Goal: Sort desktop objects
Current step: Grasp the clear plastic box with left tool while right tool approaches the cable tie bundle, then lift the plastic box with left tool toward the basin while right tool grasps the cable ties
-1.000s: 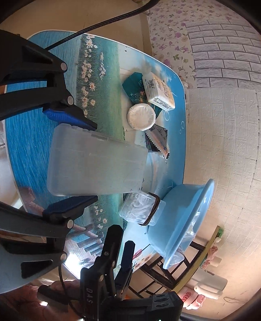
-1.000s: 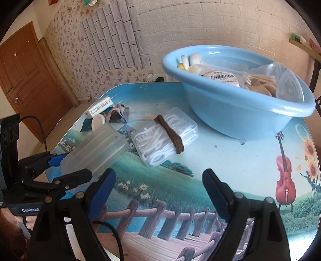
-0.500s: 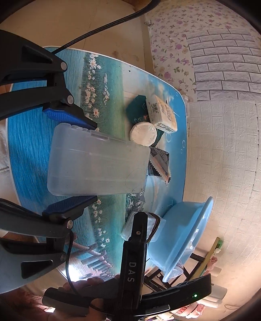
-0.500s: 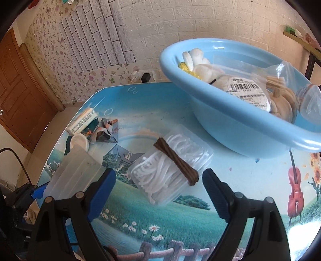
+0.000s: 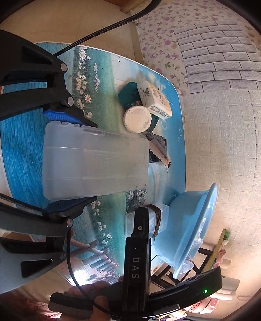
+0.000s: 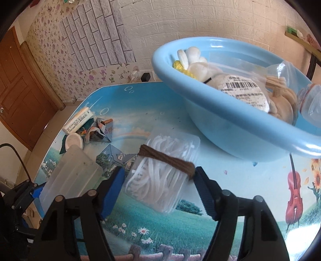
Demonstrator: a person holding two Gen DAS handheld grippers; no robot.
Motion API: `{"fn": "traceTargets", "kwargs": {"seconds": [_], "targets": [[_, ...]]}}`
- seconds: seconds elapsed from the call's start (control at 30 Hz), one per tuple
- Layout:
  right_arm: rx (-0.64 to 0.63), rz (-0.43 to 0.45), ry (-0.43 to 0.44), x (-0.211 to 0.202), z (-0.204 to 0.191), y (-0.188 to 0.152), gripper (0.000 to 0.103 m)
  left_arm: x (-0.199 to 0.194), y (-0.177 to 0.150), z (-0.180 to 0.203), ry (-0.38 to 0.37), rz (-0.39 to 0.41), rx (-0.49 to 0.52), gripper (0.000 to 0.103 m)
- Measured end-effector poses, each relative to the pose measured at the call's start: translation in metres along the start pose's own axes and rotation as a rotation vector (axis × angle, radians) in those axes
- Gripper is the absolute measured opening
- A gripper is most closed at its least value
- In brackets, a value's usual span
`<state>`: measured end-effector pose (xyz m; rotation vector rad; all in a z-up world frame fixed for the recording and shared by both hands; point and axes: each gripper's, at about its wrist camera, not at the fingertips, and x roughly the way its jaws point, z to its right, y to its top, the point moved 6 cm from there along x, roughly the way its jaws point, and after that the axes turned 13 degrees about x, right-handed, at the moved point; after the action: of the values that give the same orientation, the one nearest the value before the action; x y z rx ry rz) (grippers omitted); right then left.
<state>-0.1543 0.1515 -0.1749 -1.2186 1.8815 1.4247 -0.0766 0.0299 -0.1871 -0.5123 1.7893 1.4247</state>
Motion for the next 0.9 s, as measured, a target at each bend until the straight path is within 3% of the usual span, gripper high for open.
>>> {"fn": "traceTargets", "kwargs": {"seconds": [0.27, 0.6, 0.67, 0.77, 0.9], "targets": [[-0.084, 0.012, 0.032, -0.043, 0.019, -0.021, 0.069, -0.006, 0.005, 0.007, -0.008, 0.008, -0.021, 0.061], [-0.125, 0.025, -0.089, -0.07, 0.055, -0.048, 0.072, -0.001, 0.0, 0.021, 0.002, -0.041, -0.011, 0.061], [-0.122, 0.032, -0.105, -0.071, 0.057, -0.049, 0.078, 0.001, -0.001, 0.022, 0.018, -0.058, -0.008, 0.062], [-0.116, 0.025, -0.09, -0.071, 0.056, -0.051, 0.079, 0.004, -0.002, 0.023, 0.042, -0.07, 0.005, 0.062], [-0.152, 0.019, -0.157, -0.06, 0.058, -0.056, 0.079, 0.004, -0.001, 0.026, 0.042, -0.066, 0.011, 0.061]]}}
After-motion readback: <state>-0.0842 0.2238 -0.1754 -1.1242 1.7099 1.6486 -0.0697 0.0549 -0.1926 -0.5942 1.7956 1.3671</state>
